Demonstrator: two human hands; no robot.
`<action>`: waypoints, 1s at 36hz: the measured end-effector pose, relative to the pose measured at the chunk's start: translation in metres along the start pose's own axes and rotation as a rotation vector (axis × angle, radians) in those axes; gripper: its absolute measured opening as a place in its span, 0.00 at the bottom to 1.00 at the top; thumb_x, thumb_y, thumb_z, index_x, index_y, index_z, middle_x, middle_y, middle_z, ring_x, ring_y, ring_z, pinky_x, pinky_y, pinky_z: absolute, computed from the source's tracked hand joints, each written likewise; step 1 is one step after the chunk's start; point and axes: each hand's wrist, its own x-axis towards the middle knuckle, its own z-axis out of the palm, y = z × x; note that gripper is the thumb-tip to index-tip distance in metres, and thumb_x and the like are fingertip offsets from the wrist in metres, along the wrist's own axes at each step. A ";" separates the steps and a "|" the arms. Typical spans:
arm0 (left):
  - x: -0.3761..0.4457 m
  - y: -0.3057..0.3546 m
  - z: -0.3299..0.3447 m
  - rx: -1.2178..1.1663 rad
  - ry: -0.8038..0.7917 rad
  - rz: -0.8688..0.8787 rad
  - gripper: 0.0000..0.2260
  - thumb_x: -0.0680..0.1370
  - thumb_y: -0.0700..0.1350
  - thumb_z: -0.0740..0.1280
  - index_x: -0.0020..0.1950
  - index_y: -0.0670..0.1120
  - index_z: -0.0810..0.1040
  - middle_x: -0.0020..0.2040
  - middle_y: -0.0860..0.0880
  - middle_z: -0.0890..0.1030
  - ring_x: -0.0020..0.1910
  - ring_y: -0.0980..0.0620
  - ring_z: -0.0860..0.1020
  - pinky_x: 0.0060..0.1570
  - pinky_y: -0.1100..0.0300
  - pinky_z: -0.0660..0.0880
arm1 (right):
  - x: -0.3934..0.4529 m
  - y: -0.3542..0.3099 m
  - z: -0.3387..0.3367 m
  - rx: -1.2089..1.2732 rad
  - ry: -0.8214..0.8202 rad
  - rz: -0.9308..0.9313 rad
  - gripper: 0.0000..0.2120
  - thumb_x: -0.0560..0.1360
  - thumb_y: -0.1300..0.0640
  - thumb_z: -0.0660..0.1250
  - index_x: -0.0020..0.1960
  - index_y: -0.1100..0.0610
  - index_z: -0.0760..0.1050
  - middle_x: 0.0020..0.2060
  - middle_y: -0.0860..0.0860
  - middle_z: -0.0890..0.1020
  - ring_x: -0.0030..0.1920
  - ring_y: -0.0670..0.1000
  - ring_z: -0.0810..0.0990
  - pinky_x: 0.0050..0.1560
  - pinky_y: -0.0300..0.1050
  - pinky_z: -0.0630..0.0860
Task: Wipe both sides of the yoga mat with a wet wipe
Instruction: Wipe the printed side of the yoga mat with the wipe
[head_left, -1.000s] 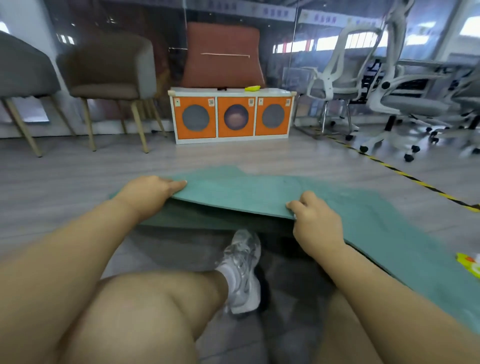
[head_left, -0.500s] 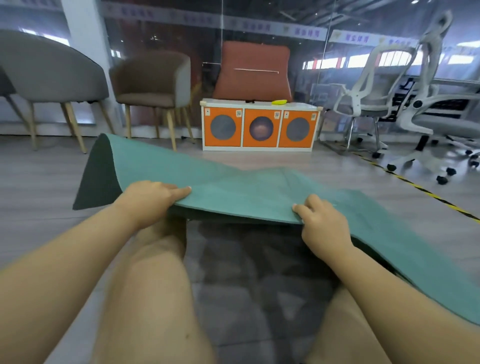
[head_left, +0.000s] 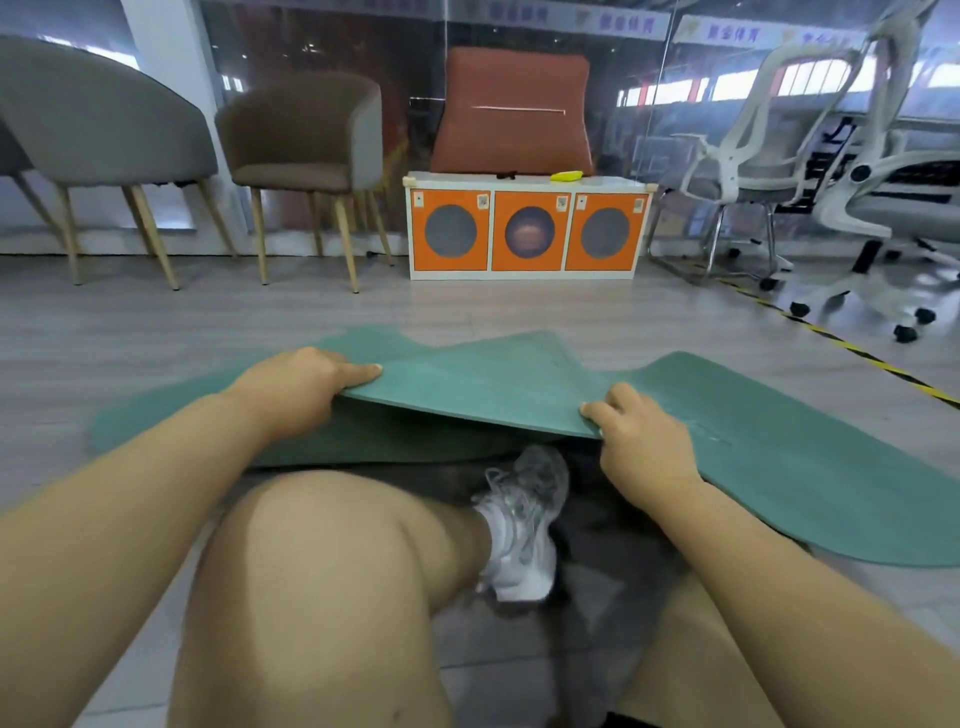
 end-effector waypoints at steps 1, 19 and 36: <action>0.001 0.001 -0.001 -0.017 0.000 0.012 0.34 0.74 0.32 0.58 0.75 0.57 0.58 0.66 0.49 0.71 0.64 0.47 0.70 0.59 0.54 0.70 | -0.002 0.002 0.000 -0.002 0.002 0.001 0.18 0.52 0.73 0.74 0.40 0.59 0.79 0.34 0.57 0.74 0.27 0.59 0.72 0.22 0.39 0.57; -0.016 0.025 -0.016 0.023 -0.020 0.106 0.27 0.75 0.36 0.59 0.72 0.56 0.68 0.68 0.53 0.71 0.67 0.51 0.69 0.61 0.58 0.69 | 0.017 0.030 -0.013 0.018 0.142 -0.113 0.18 0.55 0.76 0.71 0.41 0.61 0.79 0.35 0.58 0.73 0.28 0.58 0.71 0.21 0.41 0.59; 0.019 0.047 0.050 -0.011 -0.338 0.036 0.37 0.73 0.46 0.64 0.73 0.69 0.47 0.59 0.51 0.67 0.57 0.46 0.74 0.54 0.55 0.72 | -0.029 0.012 0.077 0.264 -0.663 -0.068 0.16 0.77 0.61 0.57 0.64 0.52 0.72 0.56 0.54 0.72 0.56 0.58 0.74 0.49 0.47 0.72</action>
